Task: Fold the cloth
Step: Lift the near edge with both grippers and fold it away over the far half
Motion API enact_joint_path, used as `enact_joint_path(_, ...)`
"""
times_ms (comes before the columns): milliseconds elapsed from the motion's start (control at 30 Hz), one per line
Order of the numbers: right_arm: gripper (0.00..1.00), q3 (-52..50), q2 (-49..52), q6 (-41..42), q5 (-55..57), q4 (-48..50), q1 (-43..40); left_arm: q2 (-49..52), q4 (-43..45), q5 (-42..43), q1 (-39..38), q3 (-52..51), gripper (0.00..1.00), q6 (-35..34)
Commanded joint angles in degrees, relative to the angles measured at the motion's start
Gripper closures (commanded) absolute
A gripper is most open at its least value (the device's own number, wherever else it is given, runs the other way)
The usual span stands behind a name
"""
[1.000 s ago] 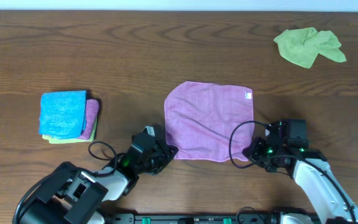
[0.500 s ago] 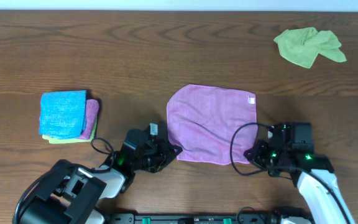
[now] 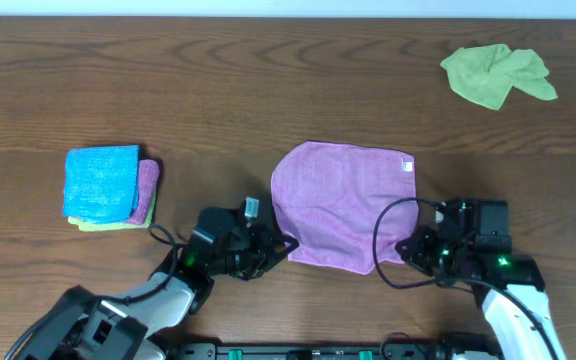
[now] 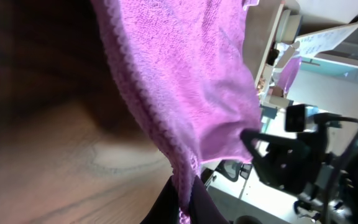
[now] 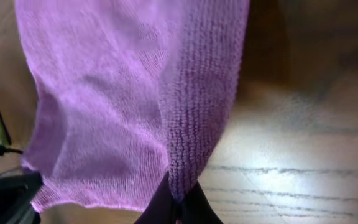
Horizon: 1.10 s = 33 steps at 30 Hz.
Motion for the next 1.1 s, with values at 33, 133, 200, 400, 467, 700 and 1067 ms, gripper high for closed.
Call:
enact_joint_path(33,0.99,4.5,-0.4,0.4,3.2,0.2,0.3,-1.8,-0.6,1.2,0.3,0.0,0.94,0.5)
enact_joint_path(133,0.99,5.4,-0.4,0.3,3.5,0.2,0.3,-2.4,-1.8,1.4,0.4,1.6,0.95,-0.9)
enact_joint_path(200,0.99,5.4,-0.4,0.4,3.7,0.2,0.3,-2.4,-5.6,1.4,0.4,3.9,0.94,-0.7)
enact_joint_path(400,0.99,5.4,0.0,0.4,4.8,2.1,0.3,-2.3,-22.2,-1.0,1.0,13.1,0.94,7.4)
enact_joint_path(467,0.99,5.4,1.2,0.4,4.8,3.8,0.3,-2.3,-31.1,-3.2,1.9,17.7,0.94,12.1)
enact_joint_path(700,0.99,7.1,7.8,0.3,5.7,6.7,0.3,-2.1,-45.4,-8.8,6.8,25.7,0.94,19.7)
enact_joint_path(1067,0.99,11.2,13.2,-0.1,6.5,10.7,0.3,2.3,-39.8,-9.9,8.2,26.2,0.94,19.1)
